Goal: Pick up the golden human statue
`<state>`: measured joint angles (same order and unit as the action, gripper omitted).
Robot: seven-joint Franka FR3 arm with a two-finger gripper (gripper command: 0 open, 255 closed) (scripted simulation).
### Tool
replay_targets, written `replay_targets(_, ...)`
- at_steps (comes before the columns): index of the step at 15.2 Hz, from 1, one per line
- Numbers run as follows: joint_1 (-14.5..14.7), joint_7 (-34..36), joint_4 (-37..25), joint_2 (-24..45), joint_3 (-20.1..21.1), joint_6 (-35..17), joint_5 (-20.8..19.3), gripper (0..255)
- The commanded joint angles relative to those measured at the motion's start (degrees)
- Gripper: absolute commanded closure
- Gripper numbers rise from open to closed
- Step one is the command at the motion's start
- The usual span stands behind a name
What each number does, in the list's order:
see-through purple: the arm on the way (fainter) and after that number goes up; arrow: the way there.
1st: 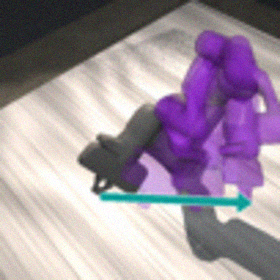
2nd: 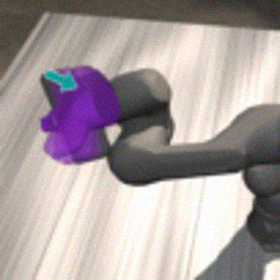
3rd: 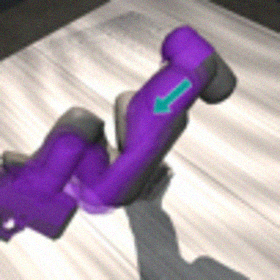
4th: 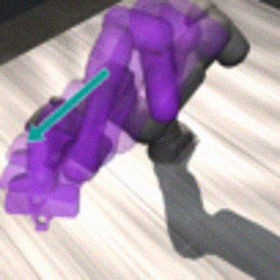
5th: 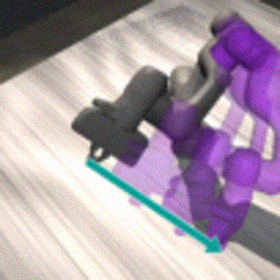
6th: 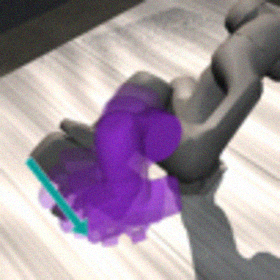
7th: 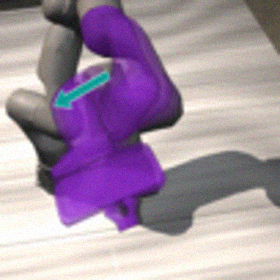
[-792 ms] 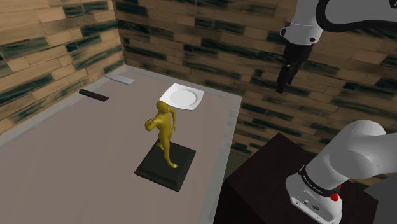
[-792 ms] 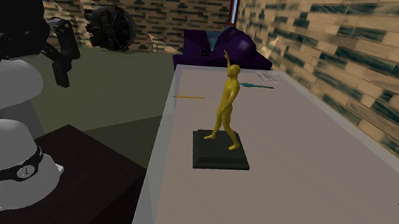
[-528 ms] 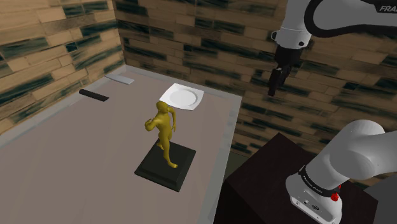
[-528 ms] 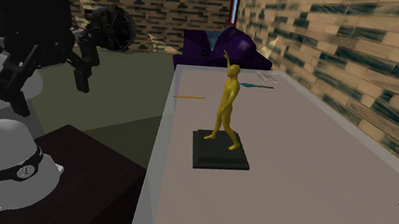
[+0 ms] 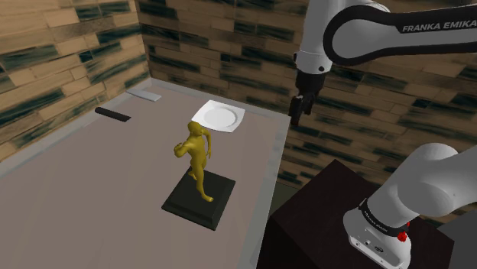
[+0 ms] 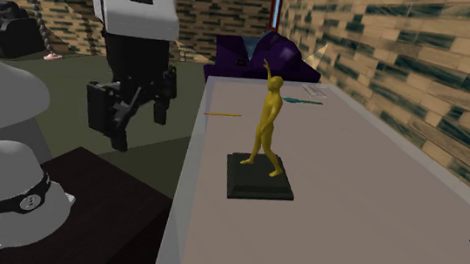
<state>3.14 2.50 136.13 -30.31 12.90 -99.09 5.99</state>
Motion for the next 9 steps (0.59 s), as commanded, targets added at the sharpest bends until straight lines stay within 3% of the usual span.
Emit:
replay_targets(1, 0.64, 2.01, -1.04, 3.56, 2.03, -2.63, 0.72, 0)
replay_targets(9, 2.22, 9.62, -8.53, 19.13, 8.73, -10.74, -0.35, 0)
